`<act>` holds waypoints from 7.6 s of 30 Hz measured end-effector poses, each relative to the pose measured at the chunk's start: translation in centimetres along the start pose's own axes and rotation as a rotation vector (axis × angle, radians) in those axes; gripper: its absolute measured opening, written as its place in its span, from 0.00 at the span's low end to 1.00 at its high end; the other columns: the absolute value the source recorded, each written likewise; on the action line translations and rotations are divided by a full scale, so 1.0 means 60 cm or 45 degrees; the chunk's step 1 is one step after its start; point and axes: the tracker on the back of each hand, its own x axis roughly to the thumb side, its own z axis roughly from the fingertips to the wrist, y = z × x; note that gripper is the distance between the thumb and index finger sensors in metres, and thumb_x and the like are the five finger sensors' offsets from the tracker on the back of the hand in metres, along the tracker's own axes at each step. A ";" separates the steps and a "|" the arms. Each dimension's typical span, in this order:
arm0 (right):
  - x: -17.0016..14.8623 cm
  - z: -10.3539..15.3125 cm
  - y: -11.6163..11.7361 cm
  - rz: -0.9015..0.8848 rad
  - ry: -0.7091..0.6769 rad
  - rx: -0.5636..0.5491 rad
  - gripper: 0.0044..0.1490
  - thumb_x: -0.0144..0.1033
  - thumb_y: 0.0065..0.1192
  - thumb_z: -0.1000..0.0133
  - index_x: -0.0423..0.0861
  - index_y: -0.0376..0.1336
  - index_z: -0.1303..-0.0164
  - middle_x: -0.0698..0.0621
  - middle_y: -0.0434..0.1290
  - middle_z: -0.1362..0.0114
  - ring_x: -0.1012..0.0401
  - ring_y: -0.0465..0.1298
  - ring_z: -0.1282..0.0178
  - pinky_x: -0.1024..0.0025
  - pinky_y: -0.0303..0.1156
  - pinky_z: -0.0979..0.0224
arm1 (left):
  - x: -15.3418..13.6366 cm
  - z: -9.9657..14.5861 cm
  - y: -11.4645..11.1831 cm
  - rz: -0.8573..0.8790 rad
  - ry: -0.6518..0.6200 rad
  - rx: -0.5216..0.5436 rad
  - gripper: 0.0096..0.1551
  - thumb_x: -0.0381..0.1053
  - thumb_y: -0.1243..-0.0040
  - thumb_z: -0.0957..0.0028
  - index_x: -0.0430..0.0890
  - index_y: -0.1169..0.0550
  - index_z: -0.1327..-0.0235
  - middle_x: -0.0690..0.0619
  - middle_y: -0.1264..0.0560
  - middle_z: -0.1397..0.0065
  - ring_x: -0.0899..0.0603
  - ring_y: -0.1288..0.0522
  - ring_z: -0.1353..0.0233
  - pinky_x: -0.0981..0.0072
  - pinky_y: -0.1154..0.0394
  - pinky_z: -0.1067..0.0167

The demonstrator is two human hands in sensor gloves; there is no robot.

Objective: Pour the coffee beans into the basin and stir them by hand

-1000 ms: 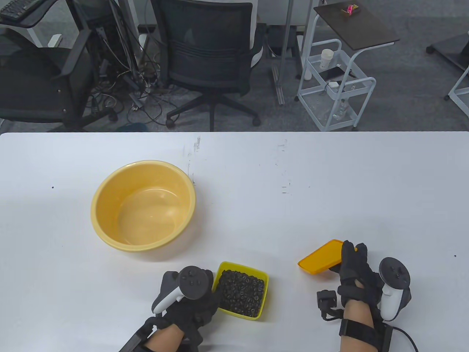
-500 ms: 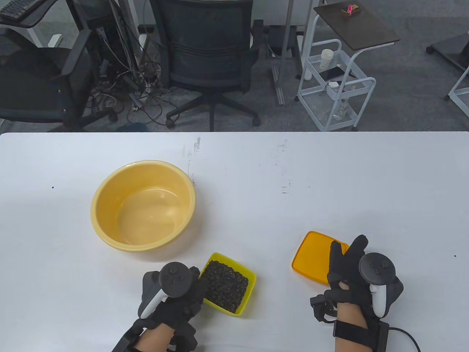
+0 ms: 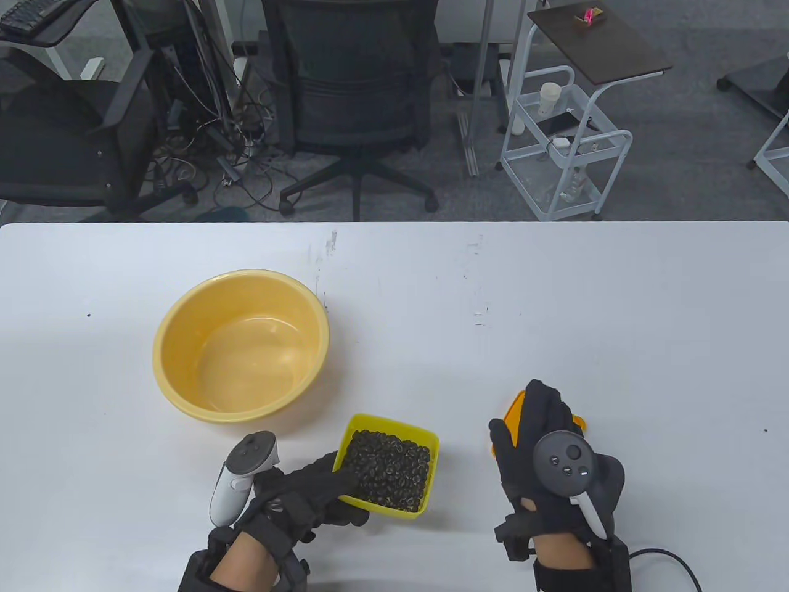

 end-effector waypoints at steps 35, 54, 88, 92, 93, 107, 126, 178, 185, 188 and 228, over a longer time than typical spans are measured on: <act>-0.033 0.017 0.070 0.113 0.022 0.185 0.57 0.70 0.36 0.45 0.40 0.35 0.19 0.37 0.37 0.18 0.33 0.35 0.19 0.29 0.36 0.28 | 0.154 0.190 0.185 -0.855 -0.295 1.584 0.52 0.68 0.52 0.35 0.32 0.55 0.23 0.37 0.43 0.34 0.37 0.27 0.32 0.35 0.43 0.27; -0.024 0.023 0.074 0.104 -0.033 0.220 0.56 0.69 0.36 0.45 0.41 0.33 0.20 0.37 0.34 0.19 0.34 0.33 0.19 0.31 0.33 0.28 | 0.153 0.189 0.184 -0.938 -0.294 1.606 0.51 0.68 0.51 0.35 0.33 0.55 0.23 0.37 0.43 0.33 0.37 0.28 0.31 0.35 0.44 0.27; -0.020 0.023 0.076 0.111 -0.052 0.217 0.55 0.68 0.36 0.44 0.41 0.33 0.20 0.37 0.35 0.19 0.35 0.33 0.19 0.31 0.33 0.28 | 0.155 0.191 0.179 -1.049 -0.309 1.651 0.51 0.67 0.51 0.35 0.34 0.56 0.23 0.38 0.44 0.32 0.37 0.29 0.30 0.34 0.45 0.27; -0.021 0.024 0.076 0.109 -0.048 0.216 0.55 0.68 0.36 0.44 0.41 0.33 0.20 0.38 0.35 0.19 0.35 0.33 0.19 0.31 0.33 0.28 | 0.156 0.191 0.178 -1.051 -0.310 1.650 0.51 0.67 0.51 0.35 0.35 0.56 0.23 0.38 0.44 0.32 0.37 0.29 0.30 0.34 0.45 0.27; -0.021 0.024 0.075 0.108 -0.047 0.214 0.56 0.68 0.36 0.44 0.41 0.33 0.20 0.37 0.35 0.19 0.35 0.33 0.19 0.31 0.33 0.28 | 0.156 0.191 0.178 -1.053 -0.310 1.650 0.51 0.67 0.51 0.35 0.34 0.56 0.23 0.38 0.44 0.32 0.37 0.29 0.30 0.33 0.46 0.27; -0.020 0.025 0.076 0.117 -0.050 0.217 0.55 0.68 0.36 0.44 0.41 0.33 0.20 0.37 0.35 0.19 0.35 0.33 0.19 0.31 0.33 0.28 | 0.157 0.192 0.176 -1.078 -0.305 1.662 0.51 0.67 0.51 0.35 0.35 0.56 0.23 0.38 0.44 0.32 0.37 0.30 0.30 0.33 0.46 0.27; -0.018 0.025 0.077 0.124 -0.056 0.224 0.55 0.68 0.36 0.44 0.41 0.34 0.20 0.38 0.35 0.19 0.35 0.33 0.19 0.31 0.33 0.28 | 0.158 0.189 0.173 -1.121 -0.289 1.675 0.51 0.67 0.51 0.35 0.35 0.56 0.23 0.38 0.44 0.32 0.37 0.30 0.30 0.33 0.46 0.27; -0.013 0.026 0.079 0.155 -0.079 0.244 0.55 0.68 0.37 0.44 0.42 0.33 0.20 0.39 0.31 0.19 0.36 0.29 0.20 0.31 0.30 0.28 | 0.164 0.185 0.163 -1.253 -0.233 1.735 0.51 0.67 0.50 0.34 0.35 0.56 0.23 0.38 0.45 0.32 0.36 0.30 0.29 0.33 0.46 0.27; -0.012 0.026 0.080 0.160 -0.079 0.247 0.55 0.68 0.37 0.44 0.42 0.33 0.20 0.39 0.31 0.19 0.36 0.29 0.20 0.32 0.30 0.28 | 0.164 0.185 0.162 -1.264 -0.229 1.739 0.51 0.67 0.50 0.34 0.35 0.56 0.23 0.37 0.45 0.32 0.36 0.30 0.29 0.33 0.46 0.27; -0.012 0.026 0.080 0.157 -0.081 0.247 0.55 0.67 0.37 0.44 0.42 0.33 0.20 0.39 0.31 0.19 0.36 0.29 0.20 0.32 0.30 0.28 | 0.165 0.185 0.162 -1.272 -0.223 1.744 0.51 0.66 0.50 0.34 0.35 0.56 0.23 0.37 0.45 0.32 0.36 0.30 0.29 0.33 0.46 0.27; -0.007 0.027 0.086 0.158 -0.121 0.269 0.54 0.66 0.37 0.44 0.43 0.33 0.20 0.40 0.31 0.19 0.37 0.29 0.20 0.32 0.30 0.28 | 0.177 0.162 0.131 -1.655 -0.161 1.775 0.50 0.64 0.46 0.36 0.38 0.57 0.22 0.39 0.46 0.30 0.36 0.32 0.26 0.32 0.48 0.26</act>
